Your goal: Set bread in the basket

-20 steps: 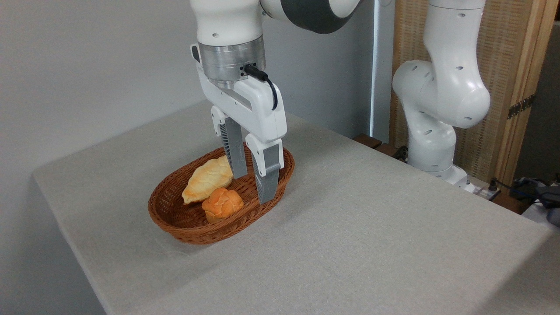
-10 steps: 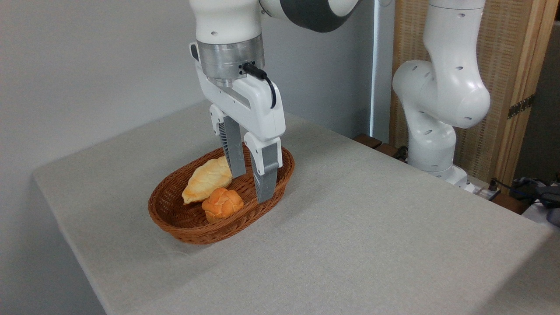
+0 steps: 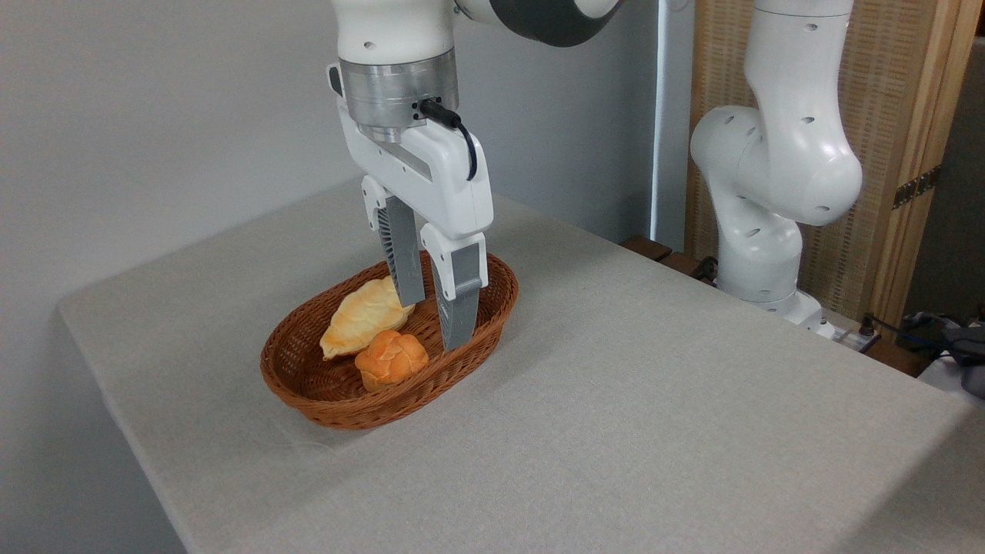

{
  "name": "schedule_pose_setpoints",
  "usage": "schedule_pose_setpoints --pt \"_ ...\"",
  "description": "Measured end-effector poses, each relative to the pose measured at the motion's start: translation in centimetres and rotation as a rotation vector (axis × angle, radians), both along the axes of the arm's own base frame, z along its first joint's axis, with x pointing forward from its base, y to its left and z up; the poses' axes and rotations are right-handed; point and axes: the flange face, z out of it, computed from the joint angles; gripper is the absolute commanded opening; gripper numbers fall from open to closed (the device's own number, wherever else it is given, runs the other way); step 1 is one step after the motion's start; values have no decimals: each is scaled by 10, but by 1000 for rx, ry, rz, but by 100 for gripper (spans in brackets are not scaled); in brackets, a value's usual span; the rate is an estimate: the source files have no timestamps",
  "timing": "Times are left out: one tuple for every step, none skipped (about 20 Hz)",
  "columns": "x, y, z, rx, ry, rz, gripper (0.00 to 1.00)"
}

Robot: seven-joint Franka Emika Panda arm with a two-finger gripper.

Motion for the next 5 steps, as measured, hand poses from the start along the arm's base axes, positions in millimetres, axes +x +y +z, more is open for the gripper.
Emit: schedule_pose_setpoints --pt "0 -2 0 3 0 -2 100" --pt "0 -3 0 6 0 -3 100" --pt "0 -5 0 11 0 -5 100" --pt "0 -6 0 14 0 -5 100" --pt "0 -6 0 16 0 -4 100"
